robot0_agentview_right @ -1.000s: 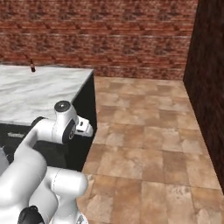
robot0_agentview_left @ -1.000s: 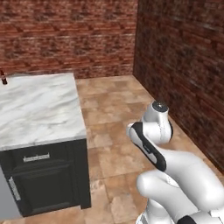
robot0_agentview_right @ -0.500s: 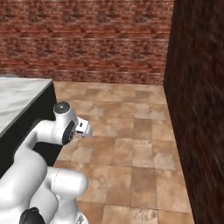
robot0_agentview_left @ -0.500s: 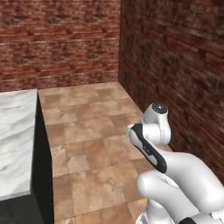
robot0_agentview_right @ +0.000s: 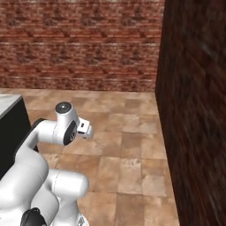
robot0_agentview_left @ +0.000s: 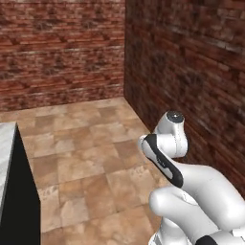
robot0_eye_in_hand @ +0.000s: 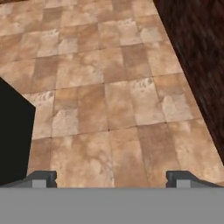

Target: Place the large bottle from the dining counter next to the other large bottle outside the sink, and place the small bottle from the dining counter next to the other small bottle inside the sink.

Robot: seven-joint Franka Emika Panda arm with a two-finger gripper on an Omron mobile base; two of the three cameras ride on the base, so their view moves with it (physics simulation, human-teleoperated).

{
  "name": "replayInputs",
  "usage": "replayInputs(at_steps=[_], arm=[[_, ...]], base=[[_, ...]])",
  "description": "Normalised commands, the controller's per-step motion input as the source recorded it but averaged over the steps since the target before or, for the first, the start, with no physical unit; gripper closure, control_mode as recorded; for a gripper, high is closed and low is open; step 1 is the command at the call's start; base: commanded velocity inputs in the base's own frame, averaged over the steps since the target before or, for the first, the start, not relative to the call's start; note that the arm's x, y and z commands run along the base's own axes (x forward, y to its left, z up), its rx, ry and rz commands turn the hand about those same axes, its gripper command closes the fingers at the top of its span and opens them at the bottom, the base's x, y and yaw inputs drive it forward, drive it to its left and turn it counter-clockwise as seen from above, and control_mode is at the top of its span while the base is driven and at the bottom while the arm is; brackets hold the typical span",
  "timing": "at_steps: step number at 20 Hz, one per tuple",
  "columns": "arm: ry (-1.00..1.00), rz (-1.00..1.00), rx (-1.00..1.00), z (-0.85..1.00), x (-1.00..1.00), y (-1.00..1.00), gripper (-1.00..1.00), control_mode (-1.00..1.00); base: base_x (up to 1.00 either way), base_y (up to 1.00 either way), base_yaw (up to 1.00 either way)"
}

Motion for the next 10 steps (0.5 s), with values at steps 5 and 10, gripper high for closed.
replayInputs(at_steps=[5,10], arm=[[0.00,0.00,0.00,0.00,0.00,0.00,-1.00,1.00],[0.00,0.00,0.00,0.00,0.00,0.00,-1.00,1.00]], base=[[1.00,0.00,0.01],[1.00,-0.06,0.22]])
